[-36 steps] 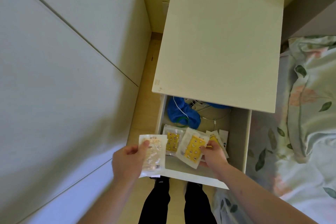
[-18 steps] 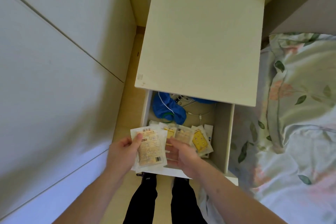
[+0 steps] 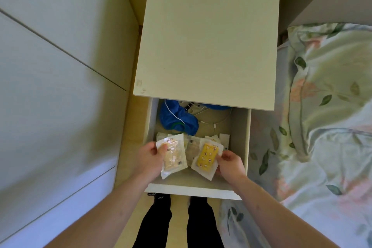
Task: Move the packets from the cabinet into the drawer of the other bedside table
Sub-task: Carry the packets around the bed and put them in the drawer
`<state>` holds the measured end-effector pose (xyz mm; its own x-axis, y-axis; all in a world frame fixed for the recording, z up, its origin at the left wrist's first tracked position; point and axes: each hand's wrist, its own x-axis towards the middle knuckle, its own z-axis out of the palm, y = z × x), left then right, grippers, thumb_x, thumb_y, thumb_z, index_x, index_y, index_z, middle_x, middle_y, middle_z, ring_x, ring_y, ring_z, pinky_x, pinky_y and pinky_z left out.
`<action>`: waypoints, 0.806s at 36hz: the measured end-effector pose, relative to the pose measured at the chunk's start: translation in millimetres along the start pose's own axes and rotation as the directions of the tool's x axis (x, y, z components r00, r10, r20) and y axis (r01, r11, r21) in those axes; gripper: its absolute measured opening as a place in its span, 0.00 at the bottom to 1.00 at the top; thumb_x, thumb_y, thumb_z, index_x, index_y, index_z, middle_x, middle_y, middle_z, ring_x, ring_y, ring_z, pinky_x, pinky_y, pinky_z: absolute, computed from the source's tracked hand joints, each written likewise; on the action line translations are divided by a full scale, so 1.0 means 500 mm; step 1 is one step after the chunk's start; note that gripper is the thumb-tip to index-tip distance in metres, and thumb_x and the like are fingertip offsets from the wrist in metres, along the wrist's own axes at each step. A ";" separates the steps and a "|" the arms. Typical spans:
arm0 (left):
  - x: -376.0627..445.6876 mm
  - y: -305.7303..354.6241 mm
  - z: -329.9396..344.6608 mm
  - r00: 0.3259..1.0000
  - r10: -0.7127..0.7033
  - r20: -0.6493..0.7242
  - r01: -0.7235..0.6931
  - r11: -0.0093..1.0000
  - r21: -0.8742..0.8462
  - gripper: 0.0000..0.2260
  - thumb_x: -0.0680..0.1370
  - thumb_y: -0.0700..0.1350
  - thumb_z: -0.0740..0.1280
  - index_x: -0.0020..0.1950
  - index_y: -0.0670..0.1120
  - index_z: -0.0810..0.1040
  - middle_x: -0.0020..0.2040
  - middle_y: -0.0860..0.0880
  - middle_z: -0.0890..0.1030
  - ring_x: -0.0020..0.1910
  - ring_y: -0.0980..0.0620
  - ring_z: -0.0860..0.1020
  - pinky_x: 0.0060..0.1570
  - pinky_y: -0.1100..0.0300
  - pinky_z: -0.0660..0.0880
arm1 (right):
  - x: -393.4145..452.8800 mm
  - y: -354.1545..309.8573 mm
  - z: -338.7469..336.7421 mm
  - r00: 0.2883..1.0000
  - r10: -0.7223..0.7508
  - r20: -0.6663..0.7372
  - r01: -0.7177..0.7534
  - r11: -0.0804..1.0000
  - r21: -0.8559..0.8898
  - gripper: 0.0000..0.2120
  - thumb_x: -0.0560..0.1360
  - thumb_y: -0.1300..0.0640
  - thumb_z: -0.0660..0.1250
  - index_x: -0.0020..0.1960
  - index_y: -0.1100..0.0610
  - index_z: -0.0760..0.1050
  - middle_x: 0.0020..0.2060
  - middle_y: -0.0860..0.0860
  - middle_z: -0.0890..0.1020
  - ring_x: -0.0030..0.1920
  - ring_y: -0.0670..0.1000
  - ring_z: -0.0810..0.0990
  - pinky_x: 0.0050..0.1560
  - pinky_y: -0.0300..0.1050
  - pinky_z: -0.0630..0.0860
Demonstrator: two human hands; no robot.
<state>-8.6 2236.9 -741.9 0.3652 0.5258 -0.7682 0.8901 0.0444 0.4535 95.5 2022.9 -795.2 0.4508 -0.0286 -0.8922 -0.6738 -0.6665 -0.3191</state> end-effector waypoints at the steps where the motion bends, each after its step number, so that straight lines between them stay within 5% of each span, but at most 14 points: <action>1: 0.012 0.000 0.005 1.000 0.019 -0.004 -0.019 0.996 0.083 0.10 0.82 0.51 0.65 0.43 0.50 0.77 0.38 0.55 0.80 0.37 0.56 0.78 0.26 0.70 0.67 | 0.008 -0.001 0.001 1.000 -0.005 -0.011 0.005 0.999 -0.036 0.05 0.79 0.53 0.67 0.52 0.50 0.82 0.47 0.50 0.86 0.51 0.54 0.85 0.57 0.57 0.83; 6: 0.069 -0.002 0.036 0.991 0.116 0.066 -0.133 0.880 0.457 0.10 0.83 0.49 0.64 0.61 0.48 0.80 0.57 0.48 0.83 0.49 0.50 0.79 0.33 0.67 0.69 | 0.028 -0.021 0.008 0.997 -0.072 -0.036 0.061 0.971 -0.232 0.11 0.79 0.54 0.66 0.60 0.51 0.80 0.51 0.51 0.84 0.53 0.54 0.82 0.54 0.48 0.81; 10: 0.093 0.008 0.054 0.984 0.117 0.134 -0.173 0.806 0.566 0.14 0.79 0.45 0.71 0.64 0.50 0.77 0.59 0.48 0.83 0.56 0.47 0.82 0.44 0.61 0.76 | 0.045 -0.021 0.010 0.996 -0.084 -0.023 0.069 0.924 -0.375 0.12 0.78 0.57 0.67 0.62 0.54 0.79 0.50 0.52 0.83 0.49 0.53 0.79 0.48 0.43 0.76; 17: 0.125 -0.015 0.077 0.964 0.183 0.192 -0.265 0.613 0.745 0.18 0.78 0.38 0.68 0.67 0.46 0.72 0.58 0.46 0.81 0.56 0.47 0.82 0.52 0.56 0.80 | 0.050 -0.011 0.025 0.995 -0.097 -0.033 0.068 0.867 -0.494 0.31 0.76 0.57 0.68 0.76 0.53 0.60 0.69 0.56 0.68 0.66 0.58 0.74 0.68 0.52 0.72; 23: 0.134 -0.044 0.098 0.935 0.283 0.214 -0.332 0.483 0.810 0.30 0.75 0.36 0.70 0.76 0.45 0.64 0.73 0.43 0.66 0.71 0.44 0.67 0.70 0.52 0.71 | 0.019 -0.002 0.022 0.955 -0.261 0.142 0.287 0.679 -0.675 0.43 0.74 0.62 0.70 0.81 0.46 0.50 0.79 0.51 0.52 0.77 0.58 0.59 0.75 0.54 0.66; 26: 0.130 -0.049 0.101 0.862 0.307 0.403 -0.489 0.292 0.822 0.37 0.73 0.33 0.70 0.79 0.47 0.60 0.80 0.46 0.54 0.79 0.42 0.54 0.77 0.44 0.61 | 0.020 -0.008 0.017 0.931 -0.277 0.239 0.360 0.590 -0.722 0.45 0.74 0.68 0.67 0.82 0.45 0.49 0.81 0.48 0.46 0.80 0.57 0.51 0.77 0.55 0.64; 29: 0.128 -0.058 0.098 0.782 0.216 0.584 -0.612 0.089 0.786 0.34 0.78 0.34 0.64 0.81 0.47 0.57 0.83 0.47 0.43 0.81 0.42 0.43 0.79 0.40 0.50 | 0.034 -0.007 0.012 0.896 -0.276 0.346 0.440 0.466 -0.767 0.44 0.74 0.71 0.65 0.82 0.44 0.52 0.81 0.44 0.43 0.81 0.58 0.46 0.78 0.57 0.61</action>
<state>2.4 2227.6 -826.1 0.6369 -0.0754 -0.7673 0.0699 -0.9855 0.1549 102.0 2029.3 -811.3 0.3873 0.4166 -0.8225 0.3335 -0.8950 -0.2963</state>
